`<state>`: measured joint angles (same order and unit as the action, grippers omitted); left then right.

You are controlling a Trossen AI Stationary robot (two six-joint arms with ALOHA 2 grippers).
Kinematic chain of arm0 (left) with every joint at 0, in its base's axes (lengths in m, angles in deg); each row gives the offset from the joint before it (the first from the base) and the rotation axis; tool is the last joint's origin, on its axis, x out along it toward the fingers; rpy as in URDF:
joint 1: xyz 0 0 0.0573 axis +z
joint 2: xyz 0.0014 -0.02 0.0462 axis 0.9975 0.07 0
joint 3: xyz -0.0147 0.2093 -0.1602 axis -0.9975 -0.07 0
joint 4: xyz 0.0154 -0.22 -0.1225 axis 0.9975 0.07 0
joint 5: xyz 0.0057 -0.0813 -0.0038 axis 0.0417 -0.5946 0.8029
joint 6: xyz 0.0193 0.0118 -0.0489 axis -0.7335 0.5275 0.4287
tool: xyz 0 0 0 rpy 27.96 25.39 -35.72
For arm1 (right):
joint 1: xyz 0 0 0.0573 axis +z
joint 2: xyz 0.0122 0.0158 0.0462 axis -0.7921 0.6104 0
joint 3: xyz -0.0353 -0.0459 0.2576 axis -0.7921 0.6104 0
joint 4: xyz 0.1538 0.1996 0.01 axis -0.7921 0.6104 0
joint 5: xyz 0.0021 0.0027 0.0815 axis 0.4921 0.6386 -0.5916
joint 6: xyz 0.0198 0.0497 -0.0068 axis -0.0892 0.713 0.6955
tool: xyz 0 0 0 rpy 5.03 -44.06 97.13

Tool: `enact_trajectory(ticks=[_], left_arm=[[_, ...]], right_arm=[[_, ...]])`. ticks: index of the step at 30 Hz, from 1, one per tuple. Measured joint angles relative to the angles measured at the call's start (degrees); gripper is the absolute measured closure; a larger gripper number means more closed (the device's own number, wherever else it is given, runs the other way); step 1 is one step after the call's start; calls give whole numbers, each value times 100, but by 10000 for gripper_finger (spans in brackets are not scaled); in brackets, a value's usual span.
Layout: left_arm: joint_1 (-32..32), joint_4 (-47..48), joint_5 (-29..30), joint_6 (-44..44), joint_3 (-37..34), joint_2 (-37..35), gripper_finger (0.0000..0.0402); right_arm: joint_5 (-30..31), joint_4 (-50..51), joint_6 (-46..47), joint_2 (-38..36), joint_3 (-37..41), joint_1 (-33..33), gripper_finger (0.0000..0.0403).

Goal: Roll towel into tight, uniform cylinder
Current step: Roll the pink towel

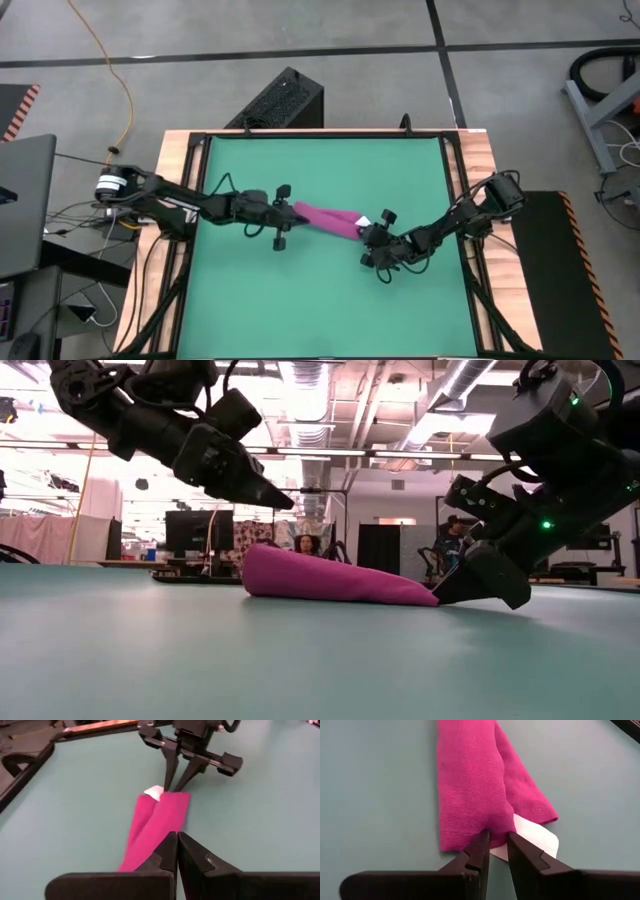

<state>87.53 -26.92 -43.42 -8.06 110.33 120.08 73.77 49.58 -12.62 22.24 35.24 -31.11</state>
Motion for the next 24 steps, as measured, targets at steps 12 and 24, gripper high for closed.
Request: enact_trajectory(ticks=[12,24], left_arm=[[354,-309,44,-1193,173,749,401],[910,984,151,-1299,887,1784,401]], right_arm=[[-9,-51,-86,2,-42,-7,312],[-63,-114,-182,-115,-48,11,312]])
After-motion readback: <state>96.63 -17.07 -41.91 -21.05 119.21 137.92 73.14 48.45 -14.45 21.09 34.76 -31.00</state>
